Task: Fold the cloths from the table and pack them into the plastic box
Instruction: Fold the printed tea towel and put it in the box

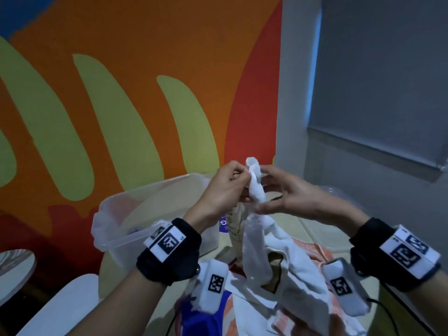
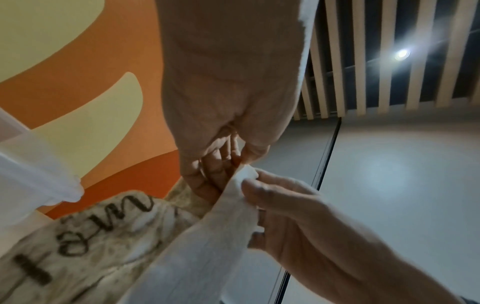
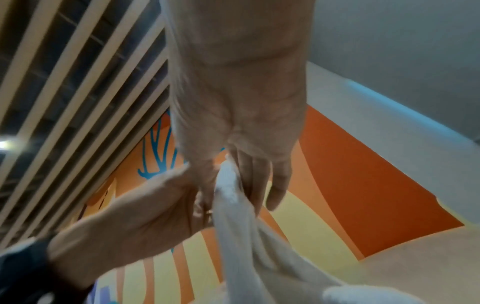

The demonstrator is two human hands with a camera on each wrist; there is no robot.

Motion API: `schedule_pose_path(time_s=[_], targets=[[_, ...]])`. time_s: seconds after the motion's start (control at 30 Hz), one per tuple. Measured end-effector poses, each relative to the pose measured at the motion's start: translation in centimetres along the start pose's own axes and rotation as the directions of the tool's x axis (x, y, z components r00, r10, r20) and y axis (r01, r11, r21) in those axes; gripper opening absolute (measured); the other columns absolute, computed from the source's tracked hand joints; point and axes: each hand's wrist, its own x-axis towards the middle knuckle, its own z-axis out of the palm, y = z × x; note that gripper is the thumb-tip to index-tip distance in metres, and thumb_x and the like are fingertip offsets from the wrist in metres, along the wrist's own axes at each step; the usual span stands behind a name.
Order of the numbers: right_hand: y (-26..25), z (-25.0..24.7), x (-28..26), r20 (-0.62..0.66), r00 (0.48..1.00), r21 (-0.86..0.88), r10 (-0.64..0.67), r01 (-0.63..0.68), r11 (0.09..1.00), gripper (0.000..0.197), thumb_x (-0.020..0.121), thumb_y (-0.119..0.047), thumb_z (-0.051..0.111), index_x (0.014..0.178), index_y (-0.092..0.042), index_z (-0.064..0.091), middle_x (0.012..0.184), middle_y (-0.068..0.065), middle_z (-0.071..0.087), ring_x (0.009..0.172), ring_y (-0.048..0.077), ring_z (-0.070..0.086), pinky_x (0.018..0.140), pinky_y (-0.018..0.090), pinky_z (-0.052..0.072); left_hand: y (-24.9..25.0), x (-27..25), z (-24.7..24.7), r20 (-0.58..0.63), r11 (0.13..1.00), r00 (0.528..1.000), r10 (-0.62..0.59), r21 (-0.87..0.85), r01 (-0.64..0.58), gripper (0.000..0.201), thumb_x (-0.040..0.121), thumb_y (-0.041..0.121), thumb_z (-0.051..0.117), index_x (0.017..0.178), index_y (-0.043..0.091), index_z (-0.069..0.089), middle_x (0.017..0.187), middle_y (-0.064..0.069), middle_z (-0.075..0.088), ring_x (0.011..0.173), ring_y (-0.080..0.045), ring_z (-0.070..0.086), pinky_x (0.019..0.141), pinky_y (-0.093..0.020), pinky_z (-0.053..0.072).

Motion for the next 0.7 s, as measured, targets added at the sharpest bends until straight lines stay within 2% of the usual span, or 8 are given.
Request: schedule_pose_path(time_s=[0.1,0.17,0.2,0.33,0.43,0.5,0.6,0.7], targets=[[0.1,1.0,0.9,-0.159,0.987,-0.006,-0.035,0.034,0.999,0.022,0.091,-0.015,0.075,0.110,-0.016,0.064,0.082,0.009,0.076,0.074,0.016,0.071,0.067,0.038,0.056,-0.4,0.0,0.9,0.030,1.000,1.000,-0.003,-0.004,0.003,0.015,0.102,0.015,0.054,0.106,0.002,0.057,0.094,-0.025,0.072,0.080,-0.028,0.071,0.076,-0.048,0.061],[0.7,1.1,1.4,-0.224,0.974,-0.004,-0.022,0.022,1.000,0.007,0.093,-0.008,0.071,0.092,-0.010,0.065,0.067,0.005,0.072,0.057,0.014,0.064,0.054,0.035,0.051,-0.8,-0.5,1.0,0.064,0.999,0.997,-0.035,-0.010,0.035,0.027,0.099,0.026,0.068,0.112,0.005,0.057,0.098,-0.019,0.075,0.086,-0.023,0.074,0.072,-0.037,0.059],[0.8,1.1,1.6,-0.243,0.970,0.014,0.005,-0.001,1.000,0.011,0.092,-0.005,0.070,0.085,-0.009,0.063,0.062,0.003,0.068,0.053,0.012,0.059,0.052,0.032,0.047,-1.1,-0.7,0.9,0.081,0.998,0.995,-0.054,-0.009,0.055,0.036,0.094,0.030,0.075,0.115,0.006,0.057,0.100,-0.015,0.075,0.087,-0.020,0.073,0.069,-0.029,0.055],[1.6,1.4,1.9,-0.217,0.972,0.134,0.086,-0.058,0.989,0.025,0.092,-0.017,0.075,0.077,-0.010,0.057,0.066,0.006,0.055,0.064,0.017,0.053,0.061,0.034,0.045,-2.1,-1.4,0.5,0.130,0.989,0.982,-0.135,-0.043,0.141,0.047,0.085,0.015,0.084,0.123,0.007,0.057,0.102,-0.014,0.075,0.085,-0.019,0.073,0.069,-0.028,0.055],[1.9,1.4,2.5,-0.258,0.959,0.197,0.113,-0.062,0.978,0.022,0.093,-0.020,0.072,0.088,-0.002,0.062,0.085,0.017,0.068,0.081,0.026,0.066,0.083,0.050,0.055,-2.0,-1.7,0.0,0.150,0.991,0.981,-0.127,-0.029,0.133,0.032,0.090,0.004,0.074,0.120,0.003,0.062,0.093,-0.013,0.077,0.077,-0.018,0.072,0.062,-0.023,0.053],[1.7,1.2,2.9,-0.349,0.930,0.233,0.116,-0.034,0.972,0.024,0.095,-0.016,0.068,0.099,0.006,0.061,0.099,0.023,0.073,0.093,0.034,0.072,0.090,0.056,0.055,-2.0,-1.8,-0.9,0.210,0.989,0.970,-0.119,0.113,0.097,0.024,0.088,0.009,0.075,0.112,0.007,0.069,0.098,-0.014,0.077,0.086,-0.022,0.074,0.071,-0.030,0.057],[1.1,0.0,3.5,-0.524,0.845,0.197,0.107,-0.002,0.980,0.022,0.088,-0.024,0.063,0.090,-0.002,0.058,0.095,0.026,0.070,0.087,0.042,0.070,0.080,0.063,0.054,-2.9,-2.2,-2.5,0.239,0.915,0.964,-0.114,0.402,0.009,0.017,0.084,0.026,0.079,0.091,0.012,0.074,0.080,-0.006,0.071,0.070,-0.013,0.063,0.068,-0.034,0.047],[1.5,-2.1,4.0,-0.633,0.762,0.164,0.136,-0.039,0.986,0.015,0.075,-0.032,0.060,0.067,-0.024,0.052,0.073,0.007,0.058,0.070,0.024,0.059,0.063,0.056,0.051,-2.6,-3.0,-4.8,0.128,0.915,0.987,-0.093,0.402,0.034,0.022,0.089,0.032,0.079,0.086,0.011,0.074,0.069,0.004,0.063,0.059,-0.010,0.055,0.059,-0.029,0.042]])
